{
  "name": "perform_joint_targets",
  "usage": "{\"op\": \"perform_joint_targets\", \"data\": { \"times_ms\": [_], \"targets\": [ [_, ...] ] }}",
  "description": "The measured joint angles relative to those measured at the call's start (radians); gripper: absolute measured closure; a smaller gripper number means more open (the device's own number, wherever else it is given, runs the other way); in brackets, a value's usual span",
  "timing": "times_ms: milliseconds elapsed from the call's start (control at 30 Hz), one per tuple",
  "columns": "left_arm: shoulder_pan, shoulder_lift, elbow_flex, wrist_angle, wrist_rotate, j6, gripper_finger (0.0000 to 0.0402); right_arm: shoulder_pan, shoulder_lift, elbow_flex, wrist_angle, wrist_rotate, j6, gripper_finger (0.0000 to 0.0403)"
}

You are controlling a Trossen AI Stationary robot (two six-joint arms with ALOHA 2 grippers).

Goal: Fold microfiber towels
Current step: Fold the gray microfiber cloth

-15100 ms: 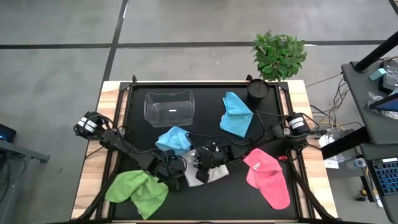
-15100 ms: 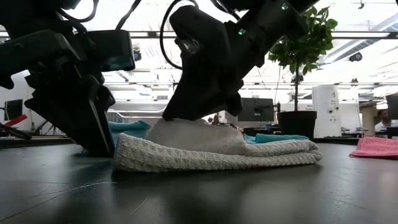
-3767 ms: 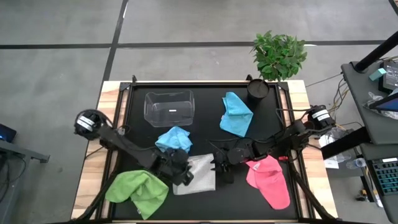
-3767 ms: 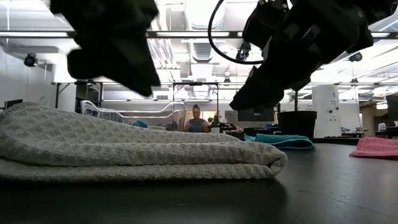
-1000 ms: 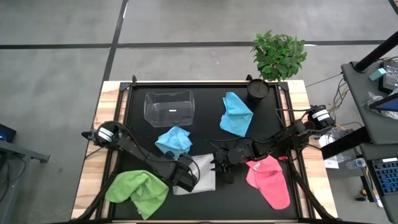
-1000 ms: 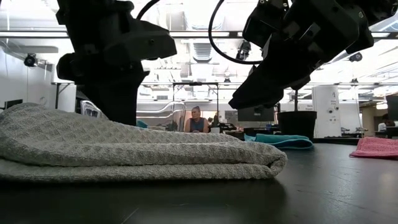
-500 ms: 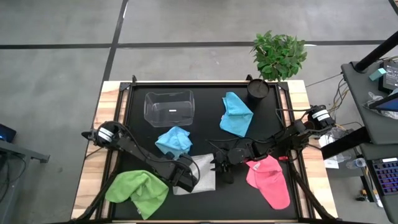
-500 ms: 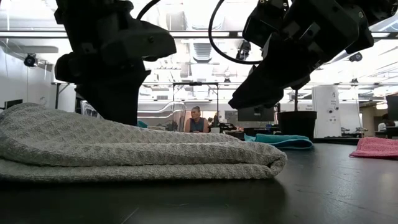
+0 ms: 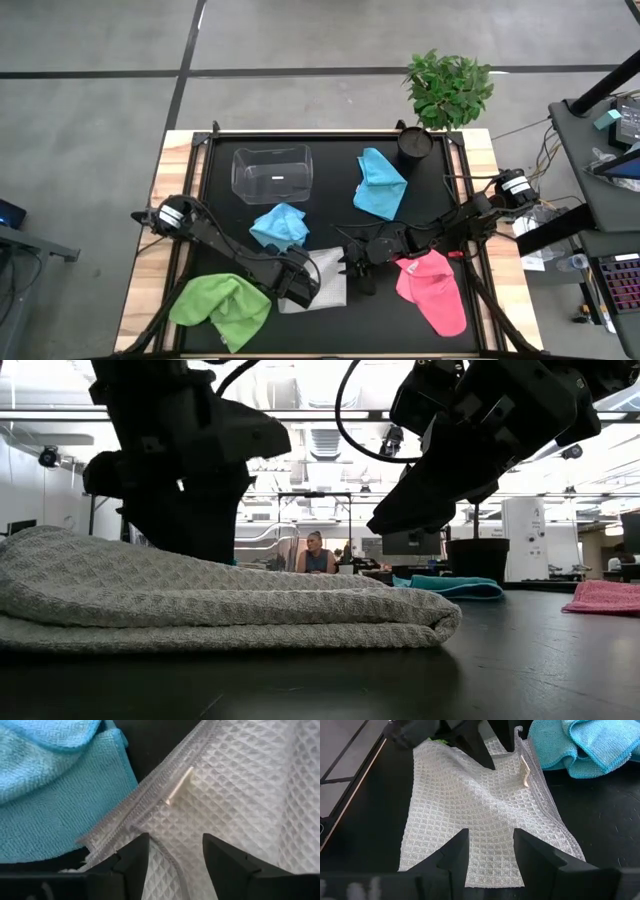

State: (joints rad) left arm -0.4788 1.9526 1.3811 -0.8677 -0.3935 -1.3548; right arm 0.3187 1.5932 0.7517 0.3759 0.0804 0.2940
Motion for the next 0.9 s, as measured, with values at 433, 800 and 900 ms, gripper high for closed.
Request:
{"op": "perform_joint_targets", "data": {
  "times_ms": [433,800,900],
  "targets": [
    [0.004,0.039,0.000,-0.006,-0.032,0.040,0.0276,0.000,0.000,0.000,0.003,0.000,-0.002,0.0257],
    [0.003,0.022,0.009,-0.061,-0.032,0.089,0.0399,0.000,0.000,0.000,0.003,0.001,-0.002,0.0257],
    [-0.001,-0.010,0.019,-0.153,-0.032,0.080,0.0400,0.000,0.000,0.000,0.003,0.001,-0.002,0.0257]
  ]
}}
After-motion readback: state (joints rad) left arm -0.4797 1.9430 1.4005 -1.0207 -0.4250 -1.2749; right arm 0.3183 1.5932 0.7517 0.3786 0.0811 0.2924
